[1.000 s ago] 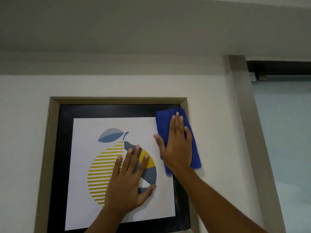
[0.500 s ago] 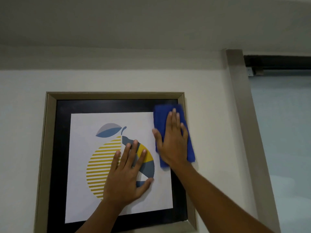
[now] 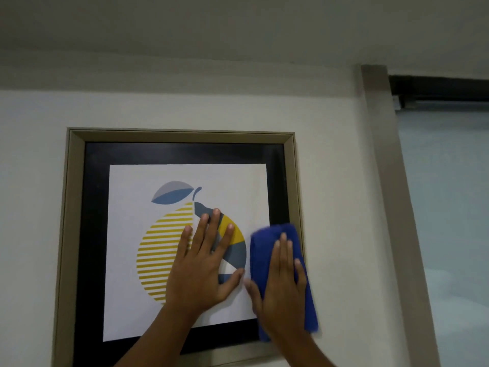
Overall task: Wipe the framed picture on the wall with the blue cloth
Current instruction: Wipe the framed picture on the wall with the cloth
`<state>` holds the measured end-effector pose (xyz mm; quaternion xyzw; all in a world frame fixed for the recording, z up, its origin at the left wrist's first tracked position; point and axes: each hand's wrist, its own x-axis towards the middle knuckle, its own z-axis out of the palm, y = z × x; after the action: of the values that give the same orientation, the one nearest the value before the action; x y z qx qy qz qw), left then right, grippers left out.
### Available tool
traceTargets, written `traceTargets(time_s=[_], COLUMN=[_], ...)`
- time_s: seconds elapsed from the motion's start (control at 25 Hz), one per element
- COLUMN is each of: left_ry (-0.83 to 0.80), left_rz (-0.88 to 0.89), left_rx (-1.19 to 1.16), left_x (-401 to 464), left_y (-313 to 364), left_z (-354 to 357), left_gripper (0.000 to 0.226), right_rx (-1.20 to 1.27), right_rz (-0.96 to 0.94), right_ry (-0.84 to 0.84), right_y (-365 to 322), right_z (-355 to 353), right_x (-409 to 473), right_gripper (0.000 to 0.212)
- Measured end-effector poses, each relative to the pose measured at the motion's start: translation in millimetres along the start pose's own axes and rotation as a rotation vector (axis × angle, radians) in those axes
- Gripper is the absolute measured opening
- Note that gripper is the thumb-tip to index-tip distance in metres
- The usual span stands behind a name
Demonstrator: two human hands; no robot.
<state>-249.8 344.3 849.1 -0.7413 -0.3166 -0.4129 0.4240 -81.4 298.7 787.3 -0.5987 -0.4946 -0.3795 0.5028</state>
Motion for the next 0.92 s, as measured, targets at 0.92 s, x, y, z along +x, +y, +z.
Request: traceTargets(time_s=[0.92], left_ry=[0.059], left_rz=[0.027], left_rx=[0.012], left_x=[-3.9], left_y=[-3.8], left_z=[7.6], left_gripper=[0.083], right_rx=[0.008], right_rz=[0.003], right_ry=[0.176], right_y=[-34.8], right_z=[-18.1], right_x=[157.5], right_gripper=[0.069])
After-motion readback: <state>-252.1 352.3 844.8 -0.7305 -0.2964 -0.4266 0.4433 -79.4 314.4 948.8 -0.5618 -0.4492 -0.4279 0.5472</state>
